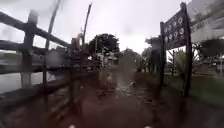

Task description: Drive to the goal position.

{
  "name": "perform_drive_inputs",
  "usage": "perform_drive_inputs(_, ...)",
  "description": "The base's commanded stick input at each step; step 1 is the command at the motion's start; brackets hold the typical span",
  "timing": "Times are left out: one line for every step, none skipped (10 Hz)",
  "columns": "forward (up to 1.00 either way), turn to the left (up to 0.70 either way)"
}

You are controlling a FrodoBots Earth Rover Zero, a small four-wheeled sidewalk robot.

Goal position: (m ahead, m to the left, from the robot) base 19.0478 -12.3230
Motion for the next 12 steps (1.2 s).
perform_drive_inputs(1.0, 0.0)
perform_drive_inputs(1.0, 0.0)
perform_drive_inputs(1.0, 0.0)
perform_drive_inputs(1.0, 0.0)
perform_drive_inputs(1.0, 0.0)
perform_drive_inputs(1.0, 0.0)
perform_drive_inputs(1.0, 0.0)
perform_drive_inputs(1.0, 0.0)
perform_drive_inputs(1.0, 0.0)
perform_drive_inputs(1.0, 0.0)
perform_drive_inputs(1.0, 0.0)
perform_drive_inputs(1.0, 0.0)
